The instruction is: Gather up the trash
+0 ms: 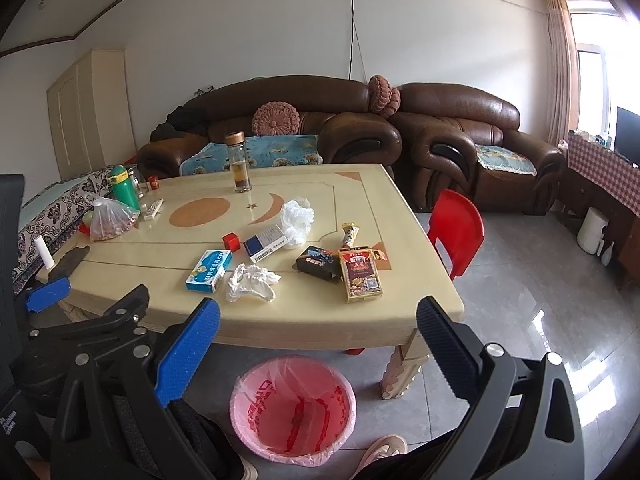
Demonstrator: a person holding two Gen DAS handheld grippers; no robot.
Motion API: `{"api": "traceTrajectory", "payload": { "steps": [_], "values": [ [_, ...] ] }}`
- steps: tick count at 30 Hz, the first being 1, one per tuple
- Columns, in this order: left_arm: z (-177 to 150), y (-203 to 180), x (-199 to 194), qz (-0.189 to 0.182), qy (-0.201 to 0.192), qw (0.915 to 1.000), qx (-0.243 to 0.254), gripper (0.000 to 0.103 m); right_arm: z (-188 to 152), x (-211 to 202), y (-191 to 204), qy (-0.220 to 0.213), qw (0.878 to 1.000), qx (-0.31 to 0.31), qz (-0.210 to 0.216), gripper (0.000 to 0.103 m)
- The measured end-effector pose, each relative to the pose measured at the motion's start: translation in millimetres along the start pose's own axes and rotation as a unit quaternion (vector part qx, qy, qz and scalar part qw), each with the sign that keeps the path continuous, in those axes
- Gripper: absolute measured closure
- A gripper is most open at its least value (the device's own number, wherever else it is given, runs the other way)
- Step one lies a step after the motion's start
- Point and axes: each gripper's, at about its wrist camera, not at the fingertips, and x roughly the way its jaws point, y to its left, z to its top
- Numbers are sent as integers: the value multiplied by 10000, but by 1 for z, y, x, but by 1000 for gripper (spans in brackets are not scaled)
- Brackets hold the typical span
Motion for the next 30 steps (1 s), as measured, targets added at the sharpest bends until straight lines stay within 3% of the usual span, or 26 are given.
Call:
{"api": "traceTrajectory", "payload": {
  "steps": [9, 30],
  "values": [
    [8, 2, 14, -249, 14, 9997, -2, 6, 7, 16, -24, -34, 9998, 174, -20, 6],
    [32, 2, 82, -300, 499, 9983, -15, 6, 22, 79, -53, 148, 9995, 294, 27, 6]
  ]
}}
